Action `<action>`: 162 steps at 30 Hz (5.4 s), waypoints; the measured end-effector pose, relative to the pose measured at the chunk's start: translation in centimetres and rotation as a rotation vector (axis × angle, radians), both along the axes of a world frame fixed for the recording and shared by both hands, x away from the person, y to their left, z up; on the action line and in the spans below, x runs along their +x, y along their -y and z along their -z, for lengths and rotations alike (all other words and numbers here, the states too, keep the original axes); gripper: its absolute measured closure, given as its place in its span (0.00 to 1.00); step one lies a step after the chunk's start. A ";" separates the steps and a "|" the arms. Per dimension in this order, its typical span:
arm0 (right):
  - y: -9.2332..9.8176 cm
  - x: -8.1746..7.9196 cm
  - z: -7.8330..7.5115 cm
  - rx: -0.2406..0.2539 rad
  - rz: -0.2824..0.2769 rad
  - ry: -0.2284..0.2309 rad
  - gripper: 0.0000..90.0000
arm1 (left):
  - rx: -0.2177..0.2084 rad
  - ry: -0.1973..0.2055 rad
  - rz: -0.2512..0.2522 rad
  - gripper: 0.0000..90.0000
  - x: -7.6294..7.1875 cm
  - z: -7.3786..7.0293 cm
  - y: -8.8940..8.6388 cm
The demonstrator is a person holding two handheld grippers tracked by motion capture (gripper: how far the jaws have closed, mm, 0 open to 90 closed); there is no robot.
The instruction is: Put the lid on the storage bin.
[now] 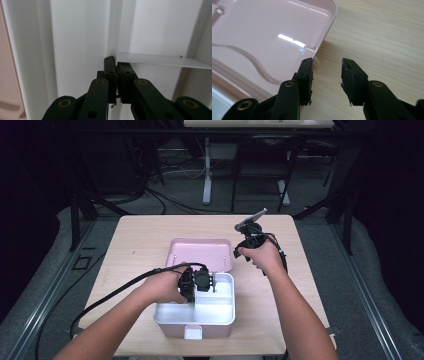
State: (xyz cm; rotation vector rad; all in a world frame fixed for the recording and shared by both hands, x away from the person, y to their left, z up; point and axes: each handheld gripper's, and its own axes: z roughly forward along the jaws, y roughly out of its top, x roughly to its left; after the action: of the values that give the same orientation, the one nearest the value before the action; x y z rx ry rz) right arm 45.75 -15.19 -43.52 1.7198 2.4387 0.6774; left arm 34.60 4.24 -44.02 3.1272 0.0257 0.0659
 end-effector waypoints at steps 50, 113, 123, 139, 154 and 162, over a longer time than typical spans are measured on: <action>-3.3 3.5 3.2 -0.013 0.172 -0.092 0.91 | -0.005 -0.001 0.007 0.97 0.0 0.0 0.0; -2.8 -7.7 -7.6 -0.025 0.007 0.244 0.98 | -0.007 0.037 -0.038 0.95 -0.4 0.0 -0.1; -2.7 -7.9 -7.6 -0.015 0.000 0.243 0.98 | -0.047 0.066 -0.085 0.89 -1.0 -1.0 -1.1; -2.8 -8.5 -7.5 -0.011 -0.011 0.273 0.98 | -0.294 0.083 -0.268 0.85 -1.9 -4.4 -7.1; -2.6 -8.7 -7.1 0.012 -0.003 0.301 0.98 | -0.588 0.188 -0.518 0.85 -1.7 -4.6 -13.1; -2.7 -8.9 -7.1 0.009 0.001 0.310 0.98 | -0.679 0.298 -0.622 0.79 -1.1 -5.8 -15.2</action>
State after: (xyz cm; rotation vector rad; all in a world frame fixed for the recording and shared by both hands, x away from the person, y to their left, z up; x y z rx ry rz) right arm 36.81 -12.53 -36.44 1.4887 2.2249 0.8815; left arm 33.50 19.44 -38.20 2.2973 0.8175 0.4221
